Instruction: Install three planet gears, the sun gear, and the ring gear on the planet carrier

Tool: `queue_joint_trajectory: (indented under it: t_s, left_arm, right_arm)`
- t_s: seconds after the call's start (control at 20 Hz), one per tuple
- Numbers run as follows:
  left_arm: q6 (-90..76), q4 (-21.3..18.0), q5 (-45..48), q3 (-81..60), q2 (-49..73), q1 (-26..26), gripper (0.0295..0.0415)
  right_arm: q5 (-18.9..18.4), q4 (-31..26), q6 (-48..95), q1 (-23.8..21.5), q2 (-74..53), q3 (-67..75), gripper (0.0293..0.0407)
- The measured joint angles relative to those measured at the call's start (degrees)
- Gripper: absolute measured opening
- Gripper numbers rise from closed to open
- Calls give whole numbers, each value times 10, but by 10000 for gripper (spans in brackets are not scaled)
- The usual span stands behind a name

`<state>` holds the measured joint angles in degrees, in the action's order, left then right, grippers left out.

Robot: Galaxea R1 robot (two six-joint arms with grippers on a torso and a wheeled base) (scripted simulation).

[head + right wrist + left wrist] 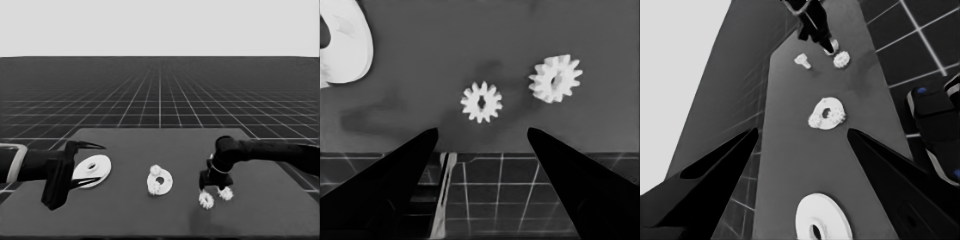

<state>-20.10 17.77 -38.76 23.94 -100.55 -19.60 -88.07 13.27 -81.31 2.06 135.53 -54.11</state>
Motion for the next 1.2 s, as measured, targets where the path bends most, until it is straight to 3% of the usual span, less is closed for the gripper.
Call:
queue_joint_trajectory:
  t_s: [0.05,0.15,0.5,0.6,1.0,1.1,1.2]
  left_arm:
    - [0,0,0,0,0,0,385]
    - [0,0,0,0,0,0,385]
    - [0,0,0,0,0,0,385]
    - [0,0,0,0,0,0,385]
    - [0,0,0,0,0,0,385]
    - [0,0,0,0,0,0,385]
    - [0,0,0,0,0,0,385]
  right_arm:
    - [12,59,12,57,7,-23,385]
    - [31,108,30,113,19,-59,385]
    - [44,130,40,137,27,-83,385]
    - [44,131,41,138,27,-84,314]
    - [44,131,41,138,27,-84,312]
    - [9,51,8,55,6,-20,312]
    - [3,17,1,19,3,-7,312]
